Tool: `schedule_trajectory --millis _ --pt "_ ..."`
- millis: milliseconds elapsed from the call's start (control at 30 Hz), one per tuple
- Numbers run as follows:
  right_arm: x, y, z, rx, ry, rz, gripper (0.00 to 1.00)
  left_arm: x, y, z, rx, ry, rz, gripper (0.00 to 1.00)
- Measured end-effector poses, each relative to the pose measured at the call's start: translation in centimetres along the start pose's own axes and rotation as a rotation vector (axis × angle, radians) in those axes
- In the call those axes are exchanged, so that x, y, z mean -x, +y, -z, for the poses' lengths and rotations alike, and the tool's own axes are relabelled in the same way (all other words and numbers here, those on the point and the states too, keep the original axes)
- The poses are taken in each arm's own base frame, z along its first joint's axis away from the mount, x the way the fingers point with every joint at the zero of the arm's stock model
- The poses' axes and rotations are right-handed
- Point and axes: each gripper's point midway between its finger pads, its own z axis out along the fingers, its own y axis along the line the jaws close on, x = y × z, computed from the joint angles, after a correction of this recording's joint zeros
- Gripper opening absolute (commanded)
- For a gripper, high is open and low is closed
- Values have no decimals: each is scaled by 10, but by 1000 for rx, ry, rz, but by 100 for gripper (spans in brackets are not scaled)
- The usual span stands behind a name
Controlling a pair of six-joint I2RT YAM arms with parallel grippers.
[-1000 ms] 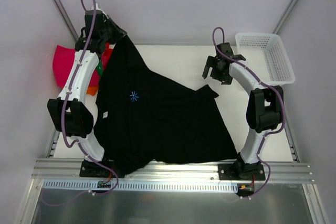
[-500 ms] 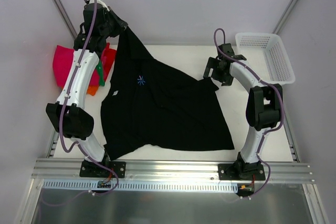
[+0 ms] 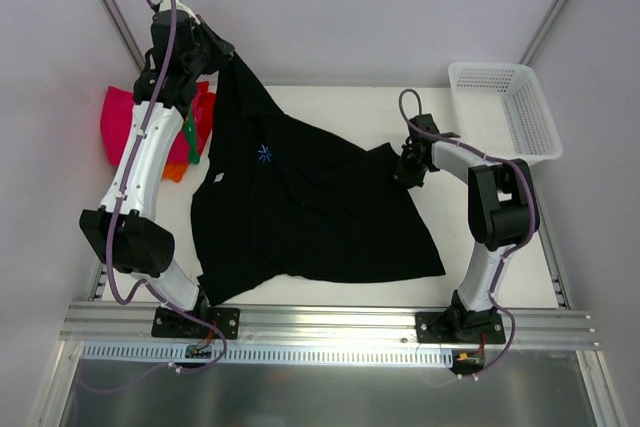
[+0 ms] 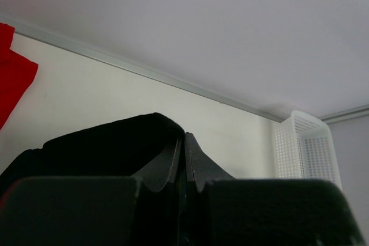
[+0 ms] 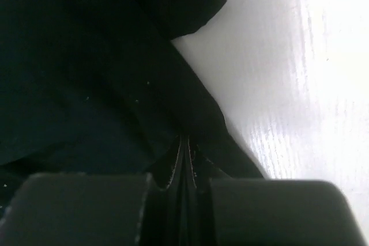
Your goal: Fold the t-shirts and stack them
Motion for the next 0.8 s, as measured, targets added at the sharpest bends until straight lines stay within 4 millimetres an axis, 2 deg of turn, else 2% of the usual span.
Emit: schedule_trajectory --millis 200,400,467,633,800 --pt "-7 16 -2 83 -2 -6 0 -5 4 -3 9 13 1 0" --pt "-10 17 -1 44 -31 -8 1 -8 6 -5 14 18 1 0" --pt "-12 8 3 -49 -62 -3 0 -8 7 -5 19 16 1 0" --pt "-38 -32 20 -328 -62 -19 1 -8 10 -6 31 13 1 0" --pt "-56 -61 30 -449 -47 -68 0 -8 10 -6 32 13 0 0"
